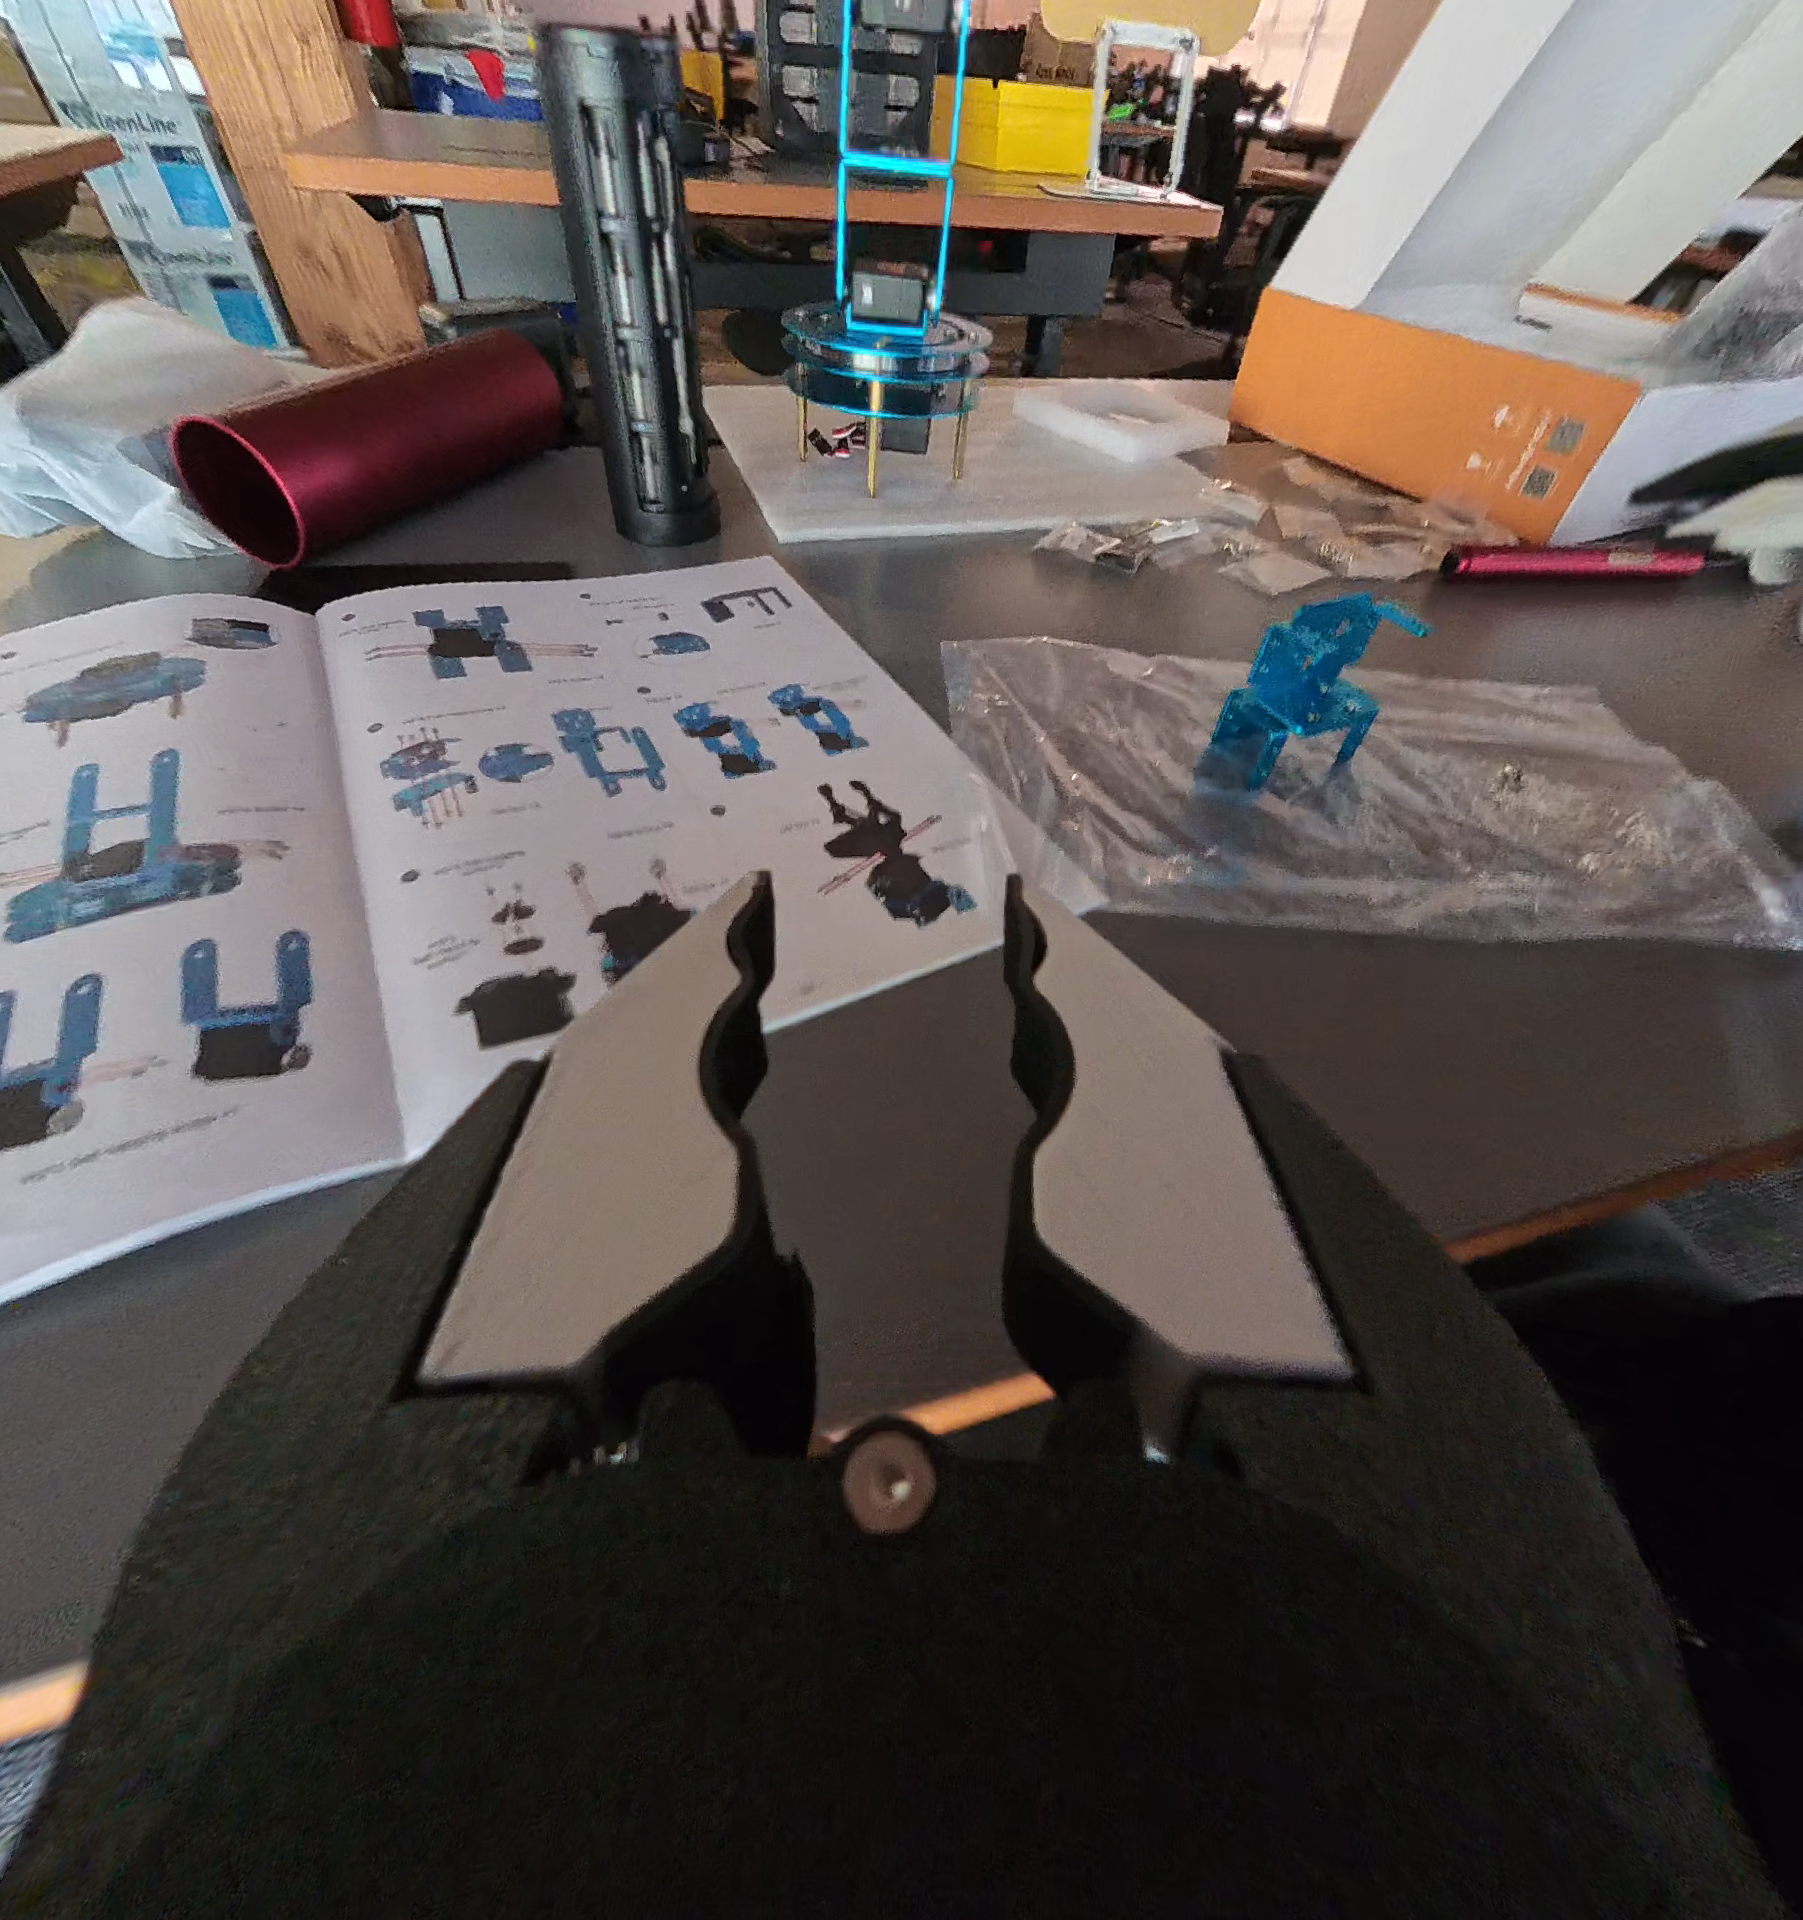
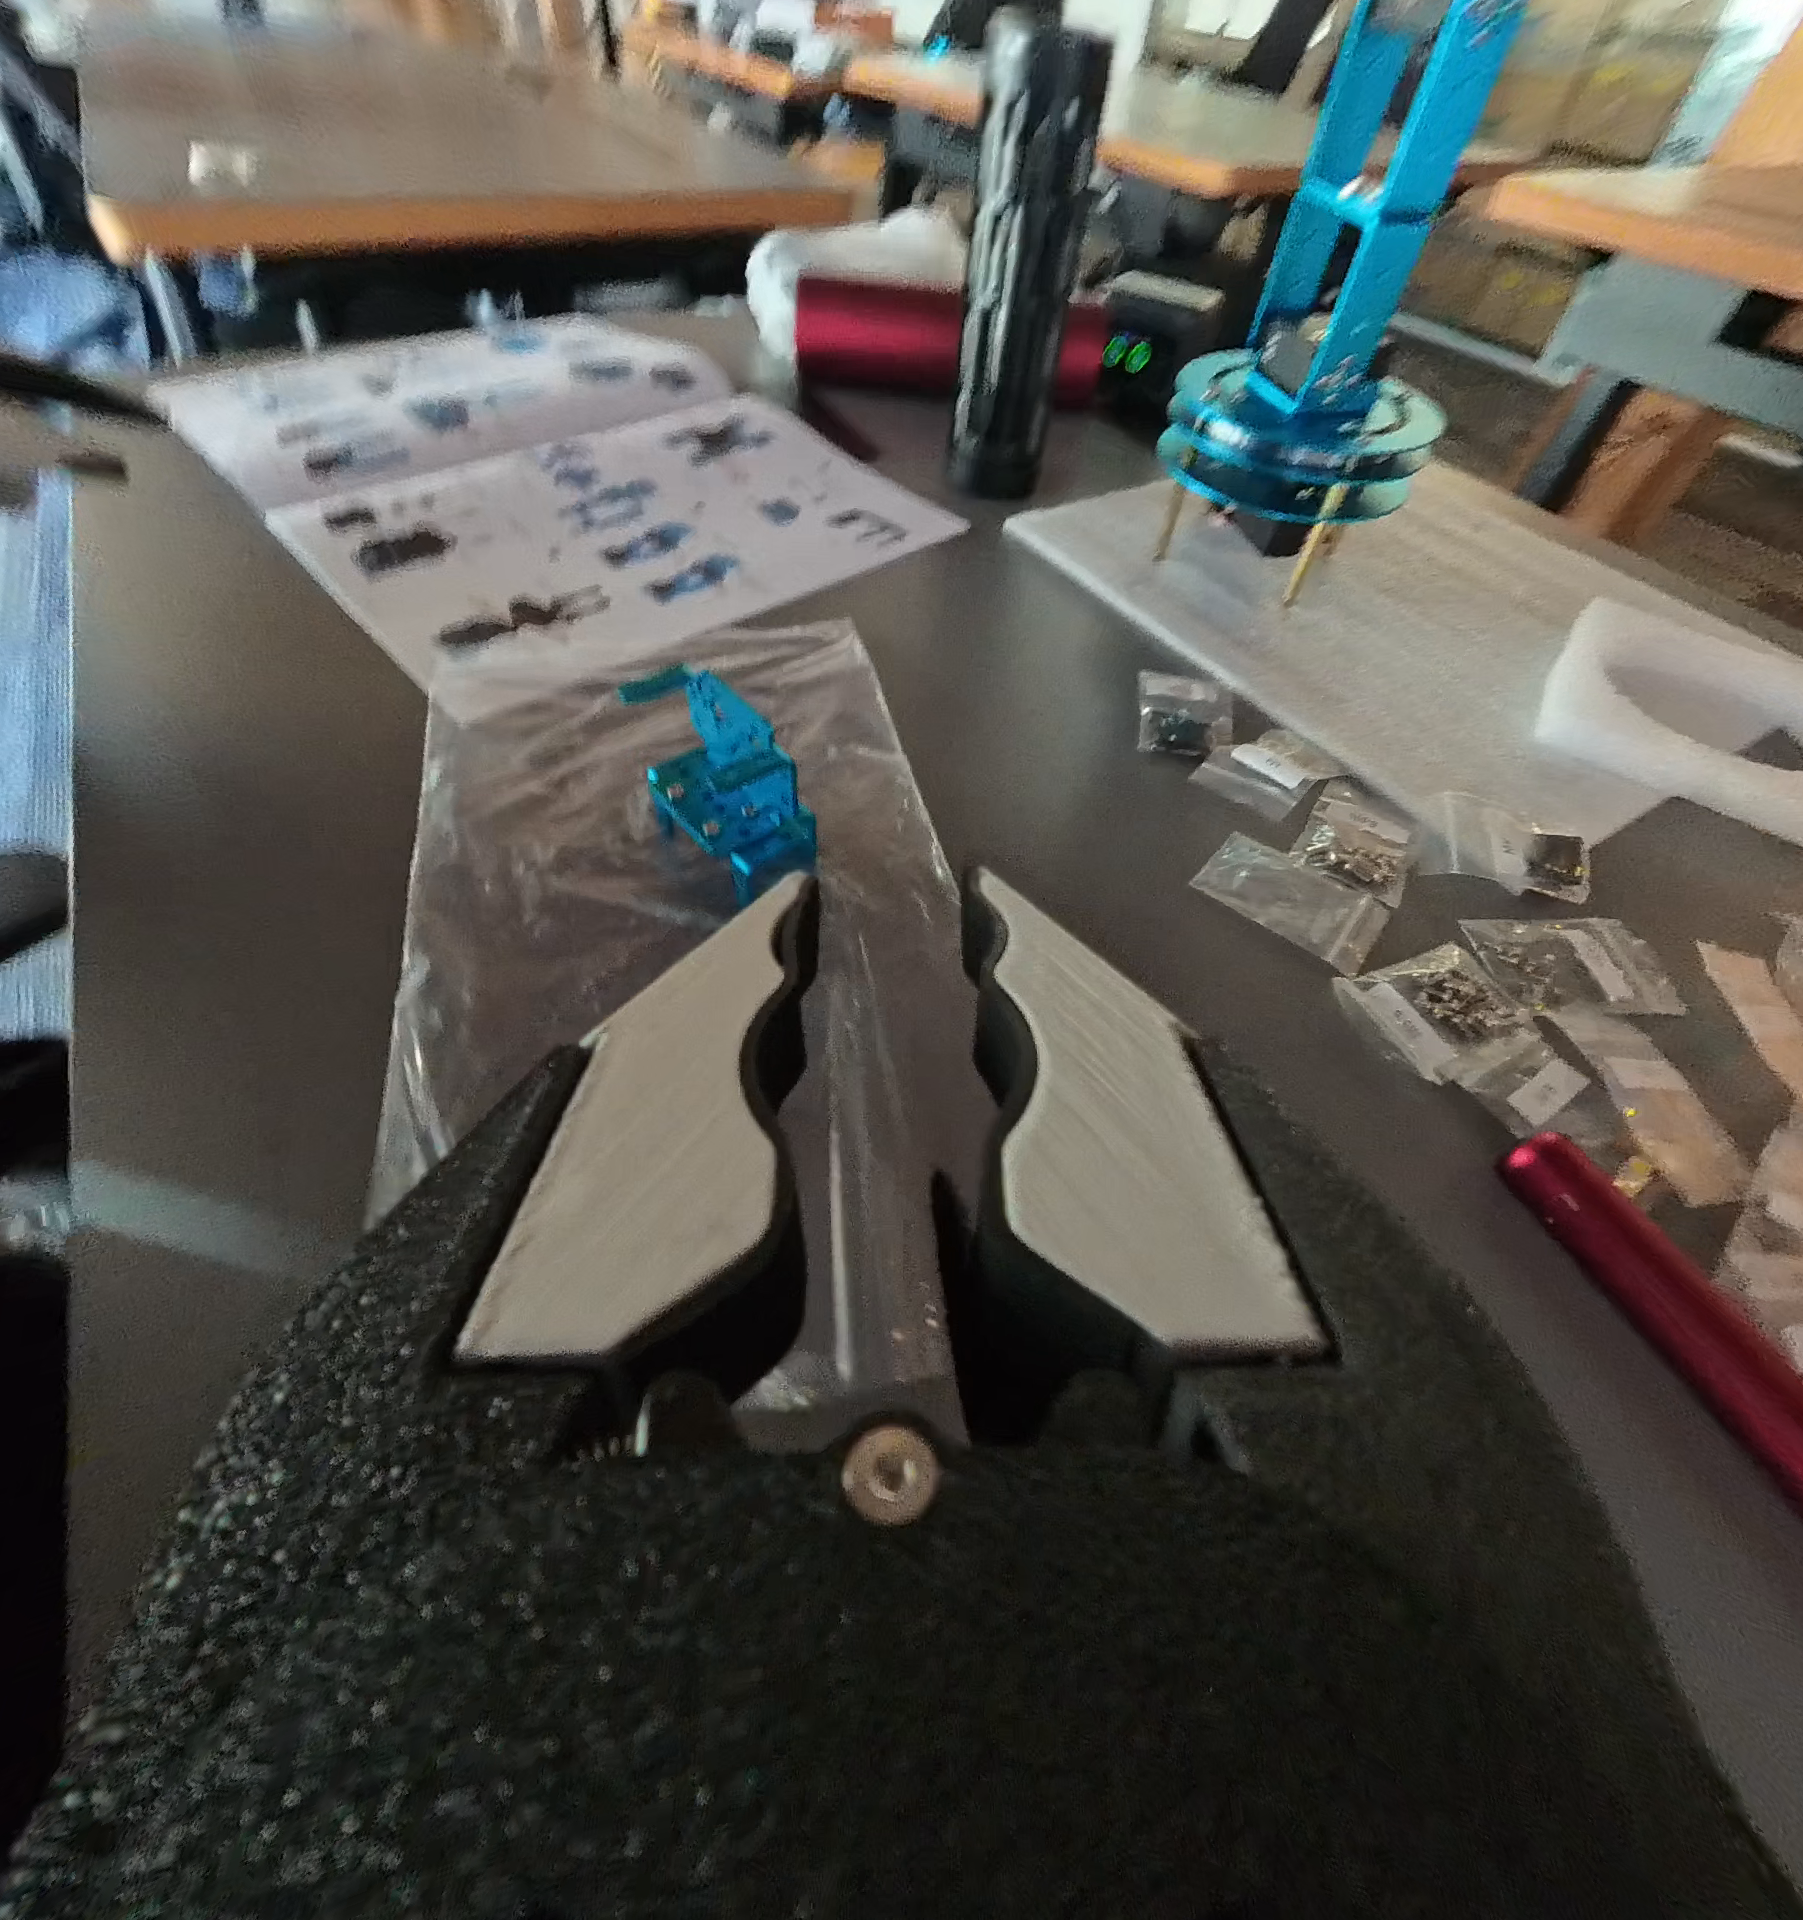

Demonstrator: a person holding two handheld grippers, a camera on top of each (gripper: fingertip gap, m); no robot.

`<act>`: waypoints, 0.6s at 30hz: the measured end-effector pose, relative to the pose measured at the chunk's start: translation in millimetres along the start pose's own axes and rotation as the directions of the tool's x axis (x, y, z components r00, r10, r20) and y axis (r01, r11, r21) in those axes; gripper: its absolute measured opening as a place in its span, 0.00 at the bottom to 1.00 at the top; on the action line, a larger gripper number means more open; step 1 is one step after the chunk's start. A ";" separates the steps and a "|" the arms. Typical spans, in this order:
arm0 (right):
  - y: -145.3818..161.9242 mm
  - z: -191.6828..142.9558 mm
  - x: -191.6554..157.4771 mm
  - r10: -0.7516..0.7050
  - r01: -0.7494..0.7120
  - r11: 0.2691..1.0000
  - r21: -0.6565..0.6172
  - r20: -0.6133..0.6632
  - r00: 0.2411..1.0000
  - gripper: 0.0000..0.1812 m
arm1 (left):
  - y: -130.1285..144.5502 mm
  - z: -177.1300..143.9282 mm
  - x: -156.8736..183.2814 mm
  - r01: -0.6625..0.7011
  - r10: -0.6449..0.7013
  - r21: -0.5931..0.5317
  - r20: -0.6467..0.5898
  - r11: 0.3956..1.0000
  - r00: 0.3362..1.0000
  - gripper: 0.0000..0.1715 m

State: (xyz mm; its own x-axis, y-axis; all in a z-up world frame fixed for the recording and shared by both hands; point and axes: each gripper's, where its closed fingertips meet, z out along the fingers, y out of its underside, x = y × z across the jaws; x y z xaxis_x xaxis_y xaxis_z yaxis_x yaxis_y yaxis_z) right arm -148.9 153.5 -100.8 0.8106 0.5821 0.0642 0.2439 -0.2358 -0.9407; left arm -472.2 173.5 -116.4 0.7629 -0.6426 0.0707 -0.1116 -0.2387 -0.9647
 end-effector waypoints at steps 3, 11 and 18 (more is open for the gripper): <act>13.3 7.4 16.3 -0.116 0.129 0.981 -0.148 0.094 0.989 0.14 | -11.7 24.5 -3.0 -0.018 0.017 -0.014 -0.006 1.000 1.000 0.26; 42.8 36.1 45.5 -0.052 0.093 0.983 -0.158 0.241 0.969 0.14 | -15.1 88.4 -15.9 -0.111 0.123 -0.105 0.113 0.988 0.986 0.26; 36.3 21.0 54.2 -0.010 0.026 0.997 -0.078 0.206 0.978 0.10 | -10.1 103.1 -28.2 -0.017 0.037 -0.128 0.157 0.992 0.987 0.25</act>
State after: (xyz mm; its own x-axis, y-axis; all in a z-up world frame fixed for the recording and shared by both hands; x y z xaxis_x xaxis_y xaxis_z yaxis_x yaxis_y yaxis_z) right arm -107.3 192.8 -138.4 0.6810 0.7323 0.0031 0.3061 -0.2808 -0.9096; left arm -426.9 269.1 -134.8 0.8488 -0.5287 -0.0062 -0.2055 -0.3191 -0.9252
